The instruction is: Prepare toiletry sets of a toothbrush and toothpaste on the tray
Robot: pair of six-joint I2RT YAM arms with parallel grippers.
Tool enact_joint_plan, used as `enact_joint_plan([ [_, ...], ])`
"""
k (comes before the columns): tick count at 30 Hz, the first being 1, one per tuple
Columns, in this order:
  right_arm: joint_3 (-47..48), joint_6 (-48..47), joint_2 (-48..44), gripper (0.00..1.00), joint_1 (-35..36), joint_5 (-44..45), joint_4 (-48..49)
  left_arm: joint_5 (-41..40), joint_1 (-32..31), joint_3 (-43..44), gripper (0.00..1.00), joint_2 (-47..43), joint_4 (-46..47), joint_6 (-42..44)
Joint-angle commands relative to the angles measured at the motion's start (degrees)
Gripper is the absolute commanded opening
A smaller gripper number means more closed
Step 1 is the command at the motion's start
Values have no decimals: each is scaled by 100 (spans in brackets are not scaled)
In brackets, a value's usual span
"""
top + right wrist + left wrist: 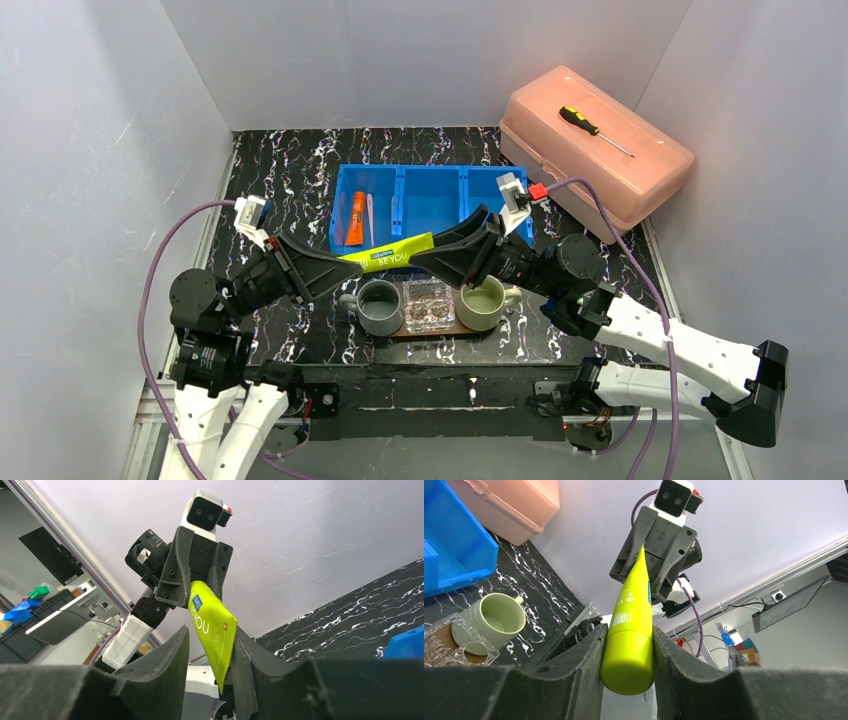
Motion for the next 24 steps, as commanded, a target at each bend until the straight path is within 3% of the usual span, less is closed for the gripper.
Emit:
enact_joint_plan([
  [1, 189, 88, -15, 39, -3, -36, 632, -89, -31, 31, 0, -66, 218, -73],
  [6, 234, 93, 1, 31, -7, -54, 649, -48, -47, -2, 0, -91, 219, -82],
  [15, 300, 155, 84, 26, -2, -139, 702, 93, -76, -99, 0, -139, 216, -65],
  [17, 297, 193, 106, 22, -7, -213, 780, 113, -74, -123, 0, -149, 215, -62],
  [20, 282, 212, 125, 4, -2, -296, 872, 115, -76, -179, 0, -164, 201, -66],
  [24, 268, 233, 126, 1, -1, -454, 888, 93, -69, -285, 0, -155, 169, -76],
])
